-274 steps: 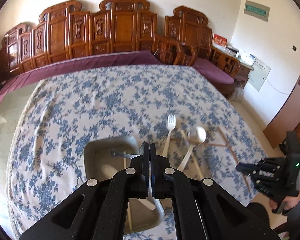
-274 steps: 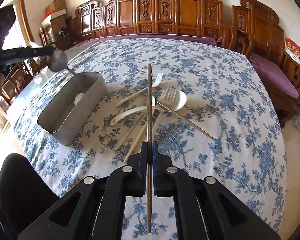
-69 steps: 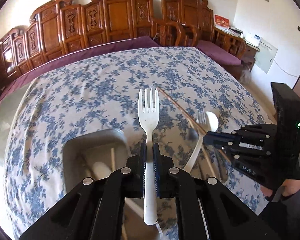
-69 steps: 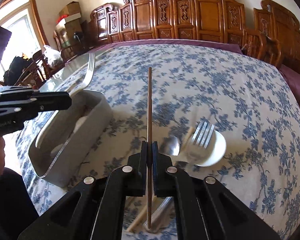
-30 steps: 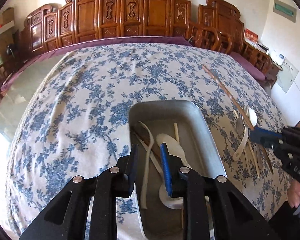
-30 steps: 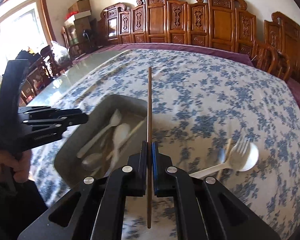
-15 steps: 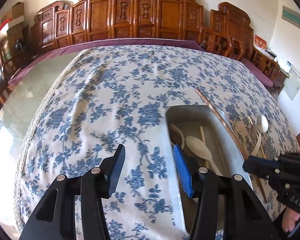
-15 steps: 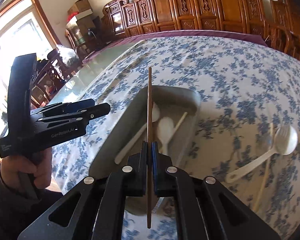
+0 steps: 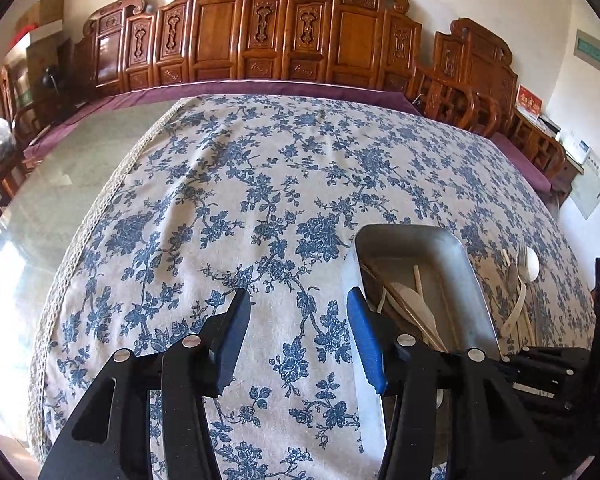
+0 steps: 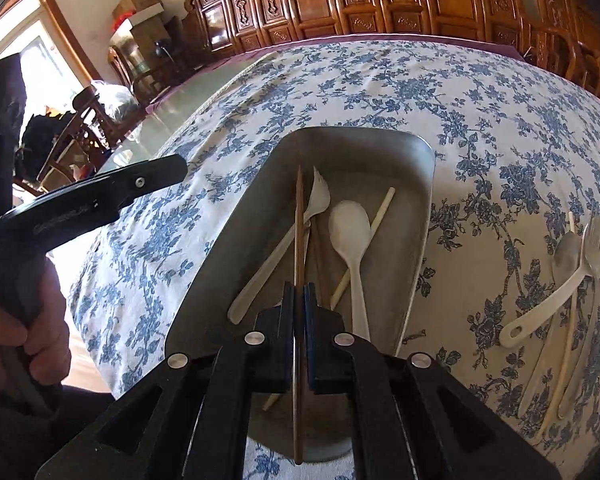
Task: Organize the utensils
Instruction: 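Carry the fork and chopstick over the grey tray and open both tools, then grasp a metal fork from the pile with the right tool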
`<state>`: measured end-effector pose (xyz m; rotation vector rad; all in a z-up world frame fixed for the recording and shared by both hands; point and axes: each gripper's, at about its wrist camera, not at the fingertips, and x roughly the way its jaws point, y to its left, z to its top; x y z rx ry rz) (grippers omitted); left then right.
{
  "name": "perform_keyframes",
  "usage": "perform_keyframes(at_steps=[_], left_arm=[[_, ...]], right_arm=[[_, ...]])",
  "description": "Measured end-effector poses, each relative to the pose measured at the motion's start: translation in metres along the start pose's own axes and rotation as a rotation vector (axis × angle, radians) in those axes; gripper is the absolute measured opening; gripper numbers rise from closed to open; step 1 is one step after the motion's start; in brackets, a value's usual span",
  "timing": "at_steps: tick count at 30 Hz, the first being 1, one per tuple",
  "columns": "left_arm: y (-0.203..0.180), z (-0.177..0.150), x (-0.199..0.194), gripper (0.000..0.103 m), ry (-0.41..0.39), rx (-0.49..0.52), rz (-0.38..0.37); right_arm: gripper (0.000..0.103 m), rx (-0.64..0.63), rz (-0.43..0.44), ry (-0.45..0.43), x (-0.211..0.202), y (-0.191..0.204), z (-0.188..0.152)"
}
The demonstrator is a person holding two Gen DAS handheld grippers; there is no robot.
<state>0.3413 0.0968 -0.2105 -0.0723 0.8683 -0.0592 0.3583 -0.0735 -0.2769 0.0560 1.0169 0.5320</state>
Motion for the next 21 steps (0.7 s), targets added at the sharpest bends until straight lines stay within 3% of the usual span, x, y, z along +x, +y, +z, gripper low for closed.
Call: perform_keyframes(at_steps=[7, 13, 20, 21], left_arm=[[-0.001, 0.001, -0.001, 0.048, -0.003, 0.000, -0.004], [-0.006, 0.002, -0.002, 0.048, -0.003, 0.007, -0.014], [-0.023, 0.002, -0.007, 0.048, -0.017, 0.034, -0.035], [-0.028, 0.002, -0.007, 0.052, -0.019, 0.038, -0.043]], right_arm=[[0.007, 0.058, 0.039, 0.011, 0.007, -0.006, 0.009], [0.010, -0.012, 0.023, -0.058, -0.008, 0.001, 0.010], [0.010, -0.057, -0.083, -0.166, -0.057, -0.032, 0.008], [0.010, -0.054, -0.100, -0.175, -0.063, -0.040, 0.006]])
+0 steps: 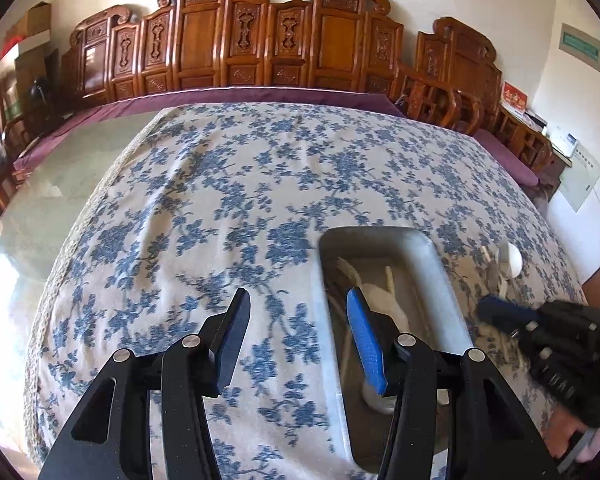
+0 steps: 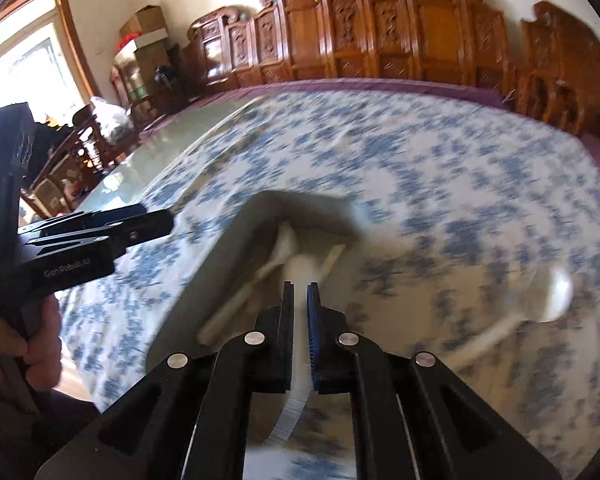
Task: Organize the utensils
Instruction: 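Grasp a metal fork from the pile with the right tool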
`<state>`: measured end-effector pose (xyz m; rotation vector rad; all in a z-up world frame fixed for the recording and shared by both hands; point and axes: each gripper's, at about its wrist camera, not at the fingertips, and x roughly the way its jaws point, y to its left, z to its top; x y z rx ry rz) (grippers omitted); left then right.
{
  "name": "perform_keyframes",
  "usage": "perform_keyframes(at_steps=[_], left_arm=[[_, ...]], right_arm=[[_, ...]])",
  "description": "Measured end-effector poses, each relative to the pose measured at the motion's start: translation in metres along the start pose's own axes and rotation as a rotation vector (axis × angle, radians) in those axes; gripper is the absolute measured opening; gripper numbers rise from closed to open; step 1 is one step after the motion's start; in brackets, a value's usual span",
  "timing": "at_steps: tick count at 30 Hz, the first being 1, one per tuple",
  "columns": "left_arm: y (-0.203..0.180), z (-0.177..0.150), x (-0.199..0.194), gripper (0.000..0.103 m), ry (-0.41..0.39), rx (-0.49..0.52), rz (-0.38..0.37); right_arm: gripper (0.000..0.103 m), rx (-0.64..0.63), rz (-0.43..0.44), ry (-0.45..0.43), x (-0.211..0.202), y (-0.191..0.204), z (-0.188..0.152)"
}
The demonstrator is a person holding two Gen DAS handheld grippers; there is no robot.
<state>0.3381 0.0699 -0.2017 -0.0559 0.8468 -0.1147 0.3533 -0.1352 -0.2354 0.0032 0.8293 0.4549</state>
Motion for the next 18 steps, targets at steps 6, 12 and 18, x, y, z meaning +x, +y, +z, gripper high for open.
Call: perform_keyframes(at_steps=[6, 12, 18], left_arm=[[-0.034, 0.002, 0.004, 0.064, -0.005, 0.039, -0.050], [-0.071, 0.000, 0.013, 0.064, 0.006, 0.088, -0.086], [-0.099, -0.002, 0.016, 0.064, 0.011, 0.135, -0.106]], right_arm=[[0.009, -0.001, -0.183, -0.011, -0.025, -0.065, -0.019], [0.017, 0.058, -0.265, 0.040, -0.018, -0.121, -0.036], [0.018, 0.080, -0.284, 0.094, 0.008, -0.139, -0.043]])
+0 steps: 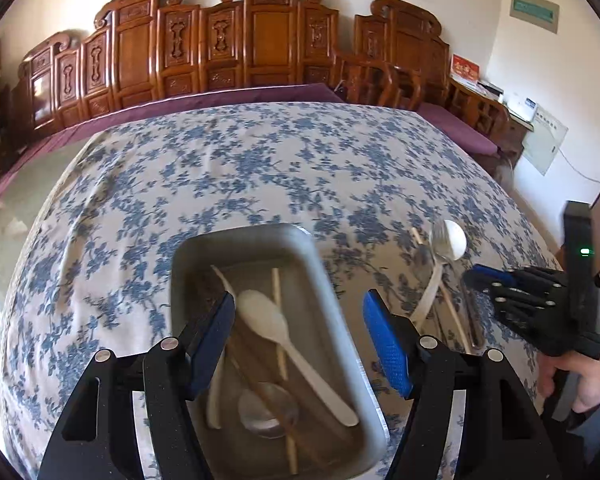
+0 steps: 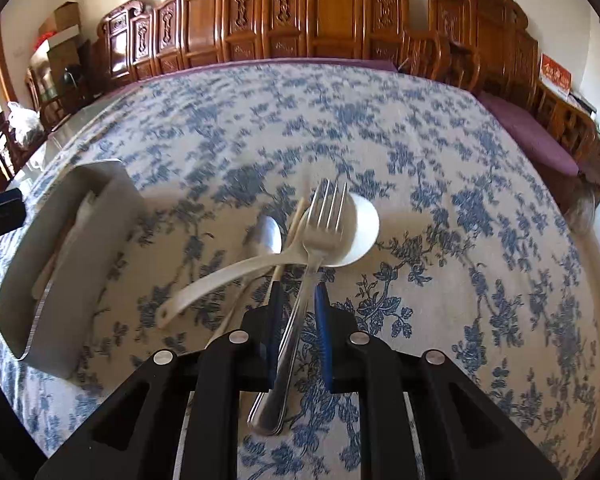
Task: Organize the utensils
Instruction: 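Grasp a metal fork from the pile with the right tool, then grasp a white plastic spoon with the left tool while the right tool holds the metal fork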
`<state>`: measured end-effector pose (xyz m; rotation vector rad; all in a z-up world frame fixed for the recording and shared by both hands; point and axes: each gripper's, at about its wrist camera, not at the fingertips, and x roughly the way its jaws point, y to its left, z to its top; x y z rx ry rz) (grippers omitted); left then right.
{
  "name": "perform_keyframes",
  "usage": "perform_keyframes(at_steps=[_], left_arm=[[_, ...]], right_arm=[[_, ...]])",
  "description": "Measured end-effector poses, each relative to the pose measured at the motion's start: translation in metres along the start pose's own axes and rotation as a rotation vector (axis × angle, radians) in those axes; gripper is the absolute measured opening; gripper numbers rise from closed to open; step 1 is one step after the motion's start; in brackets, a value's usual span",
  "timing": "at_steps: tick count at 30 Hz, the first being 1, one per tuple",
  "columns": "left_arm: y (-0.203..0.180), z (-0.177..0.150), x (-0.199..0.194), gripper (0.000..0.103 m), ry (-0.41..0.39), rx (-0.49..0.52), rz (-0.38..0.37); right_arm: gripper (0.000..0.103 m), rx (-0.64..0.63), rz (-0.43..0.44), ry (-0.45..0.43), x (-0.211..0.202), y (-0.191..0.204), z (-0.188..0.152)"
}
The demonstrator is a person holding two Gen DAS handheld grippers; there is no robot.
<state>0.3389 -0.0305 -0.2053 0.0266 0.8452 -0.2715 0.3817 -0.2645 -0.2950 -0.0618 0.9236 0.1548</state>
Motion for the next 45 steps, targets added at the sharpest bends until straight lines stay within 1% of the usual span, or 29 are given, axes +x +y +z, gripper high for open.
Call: perform_keyframes(at_steps=[3, 5, 9, 13, 14, 15, 17, 20, 26, 30, 35, 39, 42, 45], left_arm=[[-0.008, 0.000, 0.002, 0.064, 0.005, 0.001, -0.007], [-0.011, 0.001, 0.004, 0.064, 0.008, 0.003, -0.010], [-0.018, 0.001, 0.006, 0.064, 0.014, 0.014, -0.015], [-0.023, 0.002, 0.006, 0.064, 0.012, 0.024, -0.020], [-0.024, 0.001, 0.006, 0.064, 0.013, 0.025, -0.021], [-0.025, 0.002, 0.006, 0.064, 0.013, 0.026, -0.022], [-0.027, 0.002, 0.007, 0.064, 0.014, 0.025, -0.024], [-0.032, 0.002, 0.008, 0.064, 0.014, 0.028, -0.029], [-0.049, 0.003, 0.014, 0.064, 0.021, 0.051, -0.036], [-0.063, 0.002, 0.016, 0.064, 0.017, 0.076, -0.040], [-0.083, 0.001, 0.024, 0.064, 0.033, 0.119, -0.058], [-0.098, 0.002, 0.032, 0.063, 0.052, 0.150, -0.080], [-0.108, 0.005, 0.042, 0.061, 0.075, 0.170, -0.073], [-0.114, 0.006, 0.054, 0.061, 0.109, 0.163, -0.074]], right_arm=[[0.018, 0.003, -0.021, 0.028, 0.014, 0.001, 0.001], [0.018, 0.017, -0.018, 0.045, 0.021, -0.001, 0.003], [0.018, 0.023, -0.046, 0.060, 0.029, -0.001, 0.008], [0.018, 0.022, -0.055, 0.076, 0.031, -0.001, 0.010], [0.014, 0.022, -0.053, 0.081, 0.031, -0.001, 0.011], [0.014, 0.023, -0.054, 0.086, 0.030, -0.001, 0.011], [0.008, 0.035, -0.044, 0.095, 0.028, -0.004, 0.011], [0.008, 0.023, -0.033, 0.089, 0.021, -0.005, 0.009], [0.008, 0.009, 0.002, 0.043, -0.012, -0.014, 0.007], [0.008, -0.015, 0.015, 0.018, -0.035, -0.021, -0.003], [0.008, -0.023, 0.009, 0.015, -0.048, -0.041, -0.021], [0.008, 0.007, 0.003, 0.031, -0.044, -0.067, -0.037], [0.008, 0.018, 0.000, 0.048, -0.039, -0.081, -0.049], [0.008, 0.010, -0.005, 0.061, -0.033, -0.089, -0.056]])
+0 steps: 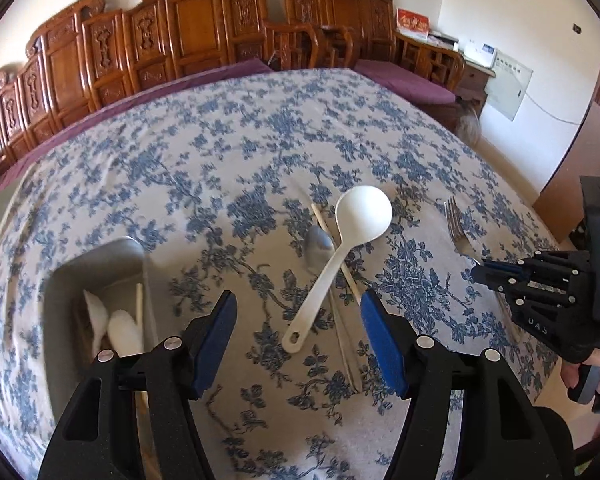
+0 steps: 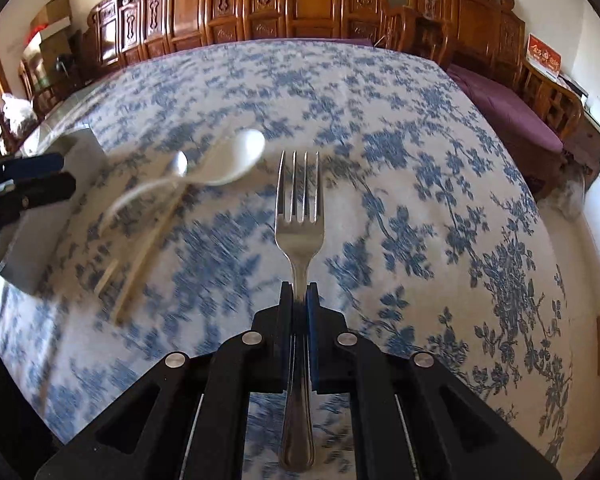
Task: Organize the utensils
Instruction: 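Grasp a white plastic spoon with the left tool while the right tool holds the metal fork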
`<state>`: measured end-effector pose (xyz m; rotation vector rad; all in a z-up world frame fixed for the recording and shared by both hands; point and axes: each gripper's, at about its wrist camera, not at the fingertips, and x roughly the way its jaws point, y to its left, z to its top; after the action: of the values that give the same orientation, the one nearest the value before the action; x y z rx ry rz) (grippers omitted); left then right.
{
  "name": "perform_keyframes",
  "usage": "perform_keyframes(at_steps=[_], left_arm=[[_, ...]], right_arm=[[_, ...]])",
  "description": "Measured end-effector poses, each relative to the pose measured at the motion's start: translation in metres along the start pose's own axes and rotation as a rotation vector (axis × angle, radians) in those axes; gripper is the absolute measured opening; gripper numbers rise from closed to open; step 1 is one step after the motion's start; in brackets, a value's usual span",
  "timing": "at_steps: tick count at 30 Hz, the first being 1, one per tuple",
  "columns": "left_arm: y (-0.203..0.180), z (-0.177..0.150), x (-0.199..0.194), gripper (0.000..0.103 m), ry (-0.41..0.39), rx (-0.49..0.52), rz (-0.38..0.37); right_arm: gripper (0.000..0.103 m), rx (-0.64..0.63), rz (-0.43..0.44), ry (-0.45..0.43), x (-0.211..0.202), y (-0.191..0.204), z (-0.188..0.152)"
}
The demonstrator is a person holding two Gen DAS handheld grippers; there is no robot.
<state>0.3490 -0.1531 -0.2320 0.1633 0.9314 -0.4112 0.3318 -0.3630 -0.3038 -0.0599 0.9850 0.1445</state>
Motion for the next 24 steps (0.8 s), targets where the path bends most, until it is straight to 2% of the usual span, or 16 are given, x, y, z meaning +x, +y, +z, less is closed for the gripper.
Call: perform_keyframes(at_steps=[5, 9, 15, 20, 24], left_arm=[[-0.007, 0.003, 0.022, 0.058, 0.051, 0.020, 0.025], [-0.009, 0.016, 0.038, 0.057, 0.075, -0.001, 0.009], [-0.008, 0.027, 0.063, 0.043, 0.128, -0.028, -0.010], [-0.012, 0.027, 0.074, 0.040, 0.168, -0.014, -0.025], [-0.014, 0.024, 0.078, 0.022, 0.194, -0.009, -0.026]], right_arm=[[0.008, 0.015, 0.021, 0.016, 0.006, -0.008, -0.005], [0.008, 0.028, 0.038, 0.014, 0.006, -0.010, -0.006], [0.009, 0.042, 0.054, 0.011, 0.004, -0.012, -0.008], [0.009, 0.038, 0.056, 0.011, 0.005, -0.012, -0.008], [0.009, 0.027, 0.051, 0.010, 0.004, -0.011, -0.008]])
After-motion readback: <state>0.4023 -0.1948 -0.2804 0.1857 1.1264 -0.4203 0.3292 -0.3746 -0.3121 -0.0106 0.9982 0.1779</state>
